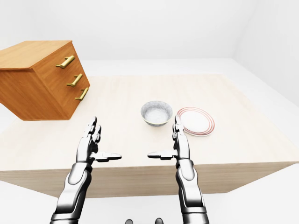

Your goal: Put the bowl on top of the cabinet.

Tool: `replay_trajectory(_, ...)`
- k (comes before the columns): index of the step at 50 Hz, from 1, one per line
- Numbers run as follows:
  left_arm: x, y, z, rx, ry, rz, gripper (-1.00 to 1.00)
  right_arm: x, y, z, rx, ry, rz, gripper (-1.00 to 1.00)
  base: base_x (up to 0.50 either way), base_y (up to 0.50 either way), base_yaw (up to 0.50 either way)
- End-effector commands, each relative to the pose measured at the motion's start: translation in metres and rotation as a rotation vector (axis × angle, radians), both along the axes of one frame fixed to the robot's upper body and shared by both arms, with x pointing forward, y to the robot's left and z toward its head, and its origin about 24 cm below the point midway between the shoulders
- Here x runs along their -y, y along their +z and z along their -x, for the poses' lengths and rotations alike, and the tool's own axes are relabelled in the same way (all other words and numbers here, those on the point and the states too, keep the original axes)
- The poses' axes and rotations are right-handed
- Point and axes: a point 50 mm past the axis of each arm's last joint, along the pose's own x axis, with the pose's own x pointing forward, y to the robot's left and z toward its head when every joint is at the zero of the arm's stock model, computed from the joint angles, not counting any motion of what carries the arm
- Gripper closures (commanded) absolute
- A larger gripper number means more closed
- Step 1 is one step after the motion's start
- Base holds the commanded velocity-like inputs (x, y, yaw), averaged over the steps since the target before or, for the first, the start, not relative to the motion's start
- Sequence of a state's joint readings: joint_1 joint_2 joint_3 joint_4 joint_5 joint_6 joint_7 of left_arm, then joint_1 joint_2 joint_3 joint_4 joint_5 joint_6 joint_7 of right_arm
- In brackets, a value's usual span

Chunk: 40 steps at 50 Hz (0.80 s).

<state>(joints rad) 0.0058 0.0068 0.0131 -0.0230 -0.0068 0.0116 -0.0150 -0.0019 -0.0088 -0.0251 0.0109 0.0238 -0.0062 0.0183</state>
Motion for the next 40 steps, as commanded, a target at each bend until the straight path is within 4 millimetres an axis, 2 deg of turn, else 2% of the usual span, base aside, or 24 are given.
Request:
replay_trajectory(1,-0.007,0.007,0.003,0.009,-0.007,0.01,-1.0,0.015,0.006,0.0,0.009,0.016,-0.081,-1.0,0.0,0.0,0.0)
replay_trajectory(8,-0.027,0.032,0.001,0.087,0.054,0.002,-1.0,0.052,0.041,-0.007,0.108,-0.245,0.008,-1.0,0.0,0.0,0.0)
replay_trajectory(9,-0.036,0.043,0.001,0.138,0.081,0.013,-1.0,0.058,0.06,0.0,0.189,-0.233,0.007,-1.0,0.0,0.0,0.0)
replay_trajectory(12,-0.05,0.066,0.004,0.235,0.124,0.011,-1.0,0.072,0.092,0.017,0.34,-0.236,-0.042,-1.0,0.0,0.0,0.0)
replay_trajectory(13,-0.079,0.114,0.016,0.439,0.224,0.005,-1.0,0.105,0.132,0.039,0.523,-0.361,-0.05,-1.0,0.0,0.0,0.0)
replay_trajectory(15,-0.092,0.135,0.028,0.535,0.267,0.007,-1.0,0.115,0.149,0.05,0.604,-0.388,-0.057,-1.0,0.0,0.0,0.0)
replay_trajectory(18,-0.105,0.155,0.042,0.63,0.323,-0.008,-1.0,0.125,0.166,0.064,0.689,-0.429,-0.061,-1.0,0.0,0.0,0.0)
replay_trajectory(19,-0.111,0.166,0.049,0.677,0.342,-0.037,-1.0,0.131,0.18,0.076,0.776,-0.431,-0.119,-1.0,0.0,0.0,0.0)
replay_trajectory(20,-0.131,0.205,0.085,0.893,0.49,-0.044,-1.0,0.144,0.205,0.111,0.883,-0.46,0.008,-1.0,0.0,0.0,0.0)
replay_trajectory(27,-0.133,0.206,0.087,0.891,0.494,-0.031,-1.0,0.143,0.201,0.109,0.858,-0.436,0.04,-1.0,0.02,0.0,0.0)
replay_trajectory(40,-0.132,0.208,0.089,0.899,0.494,-0.032,-1.0,0.141,0.201,0.109,0.861,-0.425,0.05,-1.0,0.27,0.0,0.0)
